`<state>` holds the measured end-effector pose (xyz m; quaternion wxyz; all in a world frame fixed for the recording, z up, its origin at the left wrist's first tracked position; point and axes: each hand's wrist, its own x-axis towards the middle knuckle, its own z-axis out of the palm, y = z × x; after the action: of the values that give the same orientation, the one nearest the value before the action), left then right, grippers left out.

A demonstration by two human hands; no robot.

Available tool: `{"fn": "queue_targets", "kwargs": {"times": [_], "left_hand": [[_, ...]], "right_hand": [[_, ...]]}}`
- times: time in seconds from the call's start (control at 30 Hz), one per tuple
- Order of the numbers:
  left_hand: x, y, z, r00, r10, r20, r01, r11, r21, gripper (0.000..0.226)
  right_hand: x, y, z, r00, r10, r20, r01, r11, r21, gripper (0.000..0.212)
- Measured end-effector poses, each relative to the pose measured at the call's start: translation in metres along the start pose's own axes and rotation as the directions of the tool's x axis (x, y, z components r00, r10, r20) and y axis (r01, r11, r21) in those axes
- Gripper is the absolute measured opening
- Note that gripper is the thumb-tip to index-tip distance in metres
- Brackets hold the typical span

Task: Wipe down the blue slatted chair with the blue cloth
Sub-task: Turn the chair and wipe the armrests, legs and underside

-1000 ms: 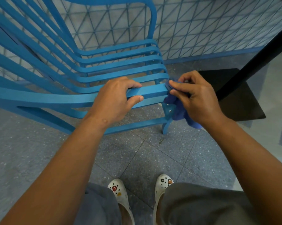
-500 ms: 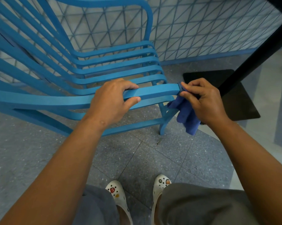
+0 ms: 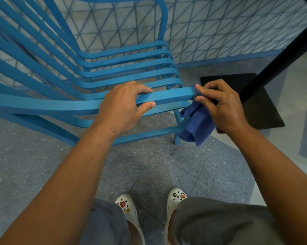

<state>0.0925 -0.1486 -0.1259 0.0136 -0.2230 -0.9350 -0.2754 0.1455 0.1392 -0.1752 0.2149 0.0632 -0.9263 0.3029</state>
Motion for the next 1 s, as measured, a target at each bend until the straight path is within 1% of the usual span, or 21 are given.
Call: {"fn": "queue_targets", "kwargs": {"times": [0.13, 0.2, 0.3, 0.5, 0.57, 0.7, 0.8, 0.9, 1.0], "left_hand": [[0.001, 0.001, -0.001, 1.000, 0.000, -0.002, 0.000, 1.000, -0.001, 0.037], [0.001, 0.001, -0.001, 1.000, -0.002, -0.002, 0.002, 1.000, -0.002, 0.037], [0.000, 0.001, -0.002, 1.000, -0.001, 0.003, 0.001, 1.000, 0.001, 0.036], [0.000, 0.003, -0.001, 1.000, -0.003, 0.015, 0.003, 1.000, 0.028, 0.036], [0.000, 0.004, 0.000, 1.000, 0.000, 0.019, -0.001, 0.999, 0.036, 0.036], [0.001, 0.007, 0.000, 1.000, 0.010, 0.021, -0.012, 0.998, 0.055, 0.036], [0.004, 0.014, 0.001, 0.999, 0.034, 0.034, -0.036, 0.997, 0.069, 0.034], [0.011, 0.027, 0.006, 0.996, 0.061, 0.062, -0.066, 0.995, 0.078, 0.032], [0.019, 0.044, 0.016, 0.994, 0.080, 0.078, -0.084, 0.995, 0.061, 0.034]], "right_hand": [[-0.012, 0.017, -0.002, 0.994, 0.108, 0.007, -0.107, 0.993, -0.043, 0.032], [-0.013, 0.016, -0.004, 0.993, 0.112, 0.028, -0.110, 0.993, -0.053, 0.031], [-0.010, 0.005, -0.010, 0.994, 0.087, 0.061, -0.083, 0.993, -0.078, 0.029], [0.002, -0.022, 0.004, 0.998, -0.064, 0.015, 0.065, 0.996, -0.062, 0.031], [0.003, -0.022, 0.009, 0.997, -0.077, 0.004, 0.077, 0.997, -0.026, 0.033], [0.001, -0.012, 0.009, 0.999, -0.023, -0.042, 0.024, 1.000, 0.011, 0.033], [-0.004, 0.000, 0.009, 0.996, 0.053, -0.065, -0.052, 0.999, 0.014, 0.035], [-0.016, 0.013, 0.008, 0.988, 0.149, -0.046, -0.150, 0.988, -0.024, 0.034], [-0.028, 0.025, 0.012, 0.971, 0.236, 0.021, -0.235, 0.971, -0.044, 0.025]]}}
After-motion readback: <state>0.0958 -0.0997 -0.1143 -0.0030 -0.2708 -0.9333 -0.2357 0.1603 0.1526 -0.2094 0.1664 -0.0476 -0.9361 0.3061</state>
